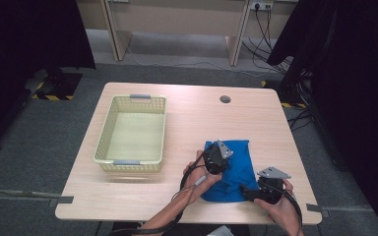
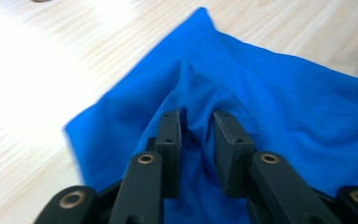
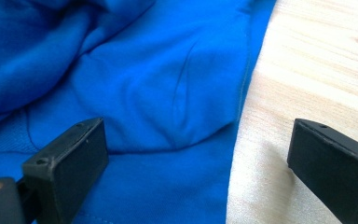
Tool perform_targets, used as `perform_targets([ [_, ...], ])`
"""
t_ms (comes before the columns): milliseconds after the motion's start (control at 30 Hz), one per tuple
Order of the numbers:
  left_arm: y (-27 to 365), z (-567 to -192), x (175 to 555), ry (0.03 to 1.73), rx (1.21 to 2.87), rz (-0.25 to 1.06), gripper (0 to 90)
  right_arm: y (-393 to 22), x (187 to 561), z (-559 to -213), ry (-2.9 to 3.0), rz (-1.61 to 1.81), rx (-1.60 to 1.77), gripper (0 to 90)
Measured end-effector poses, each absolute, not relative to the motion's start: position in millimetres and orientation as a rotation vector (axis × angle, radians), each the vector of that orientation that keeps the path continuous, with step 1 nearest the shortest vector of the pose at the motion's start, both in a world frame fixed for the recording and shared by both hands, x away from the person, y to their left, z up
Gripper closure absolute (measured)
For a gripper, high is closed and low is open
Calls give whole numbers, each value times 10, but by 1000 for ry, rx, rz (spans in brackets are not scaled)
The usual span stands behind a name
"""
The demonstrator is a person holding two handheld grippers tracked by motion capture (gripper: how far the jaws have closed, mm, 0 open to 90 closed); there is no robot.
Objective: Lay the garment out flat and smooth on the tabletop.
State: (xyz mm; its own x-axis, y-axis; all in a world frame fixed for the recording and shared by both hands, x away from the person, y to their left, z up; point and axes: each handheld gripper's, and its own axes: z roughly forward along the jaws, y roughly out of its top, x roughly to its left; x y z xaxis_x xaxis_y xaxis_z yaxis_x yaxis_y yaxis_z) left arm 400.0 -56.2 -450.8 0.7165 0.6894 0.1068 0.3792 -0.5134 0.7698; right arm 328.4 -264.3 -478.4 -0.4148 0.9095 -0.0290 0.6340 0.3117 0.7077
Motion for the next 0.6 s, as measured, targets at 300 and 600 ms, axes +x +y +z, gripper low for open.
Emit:
perform_targets([
  [300,-29,-4360,3993,892,2072,599,756,-2643,3284,-4784,2159,873,1371,54],
  [600,396,-4318,3915,976,2024,661,742,-2662,3279,-4785,2160,875,1377,55],
])
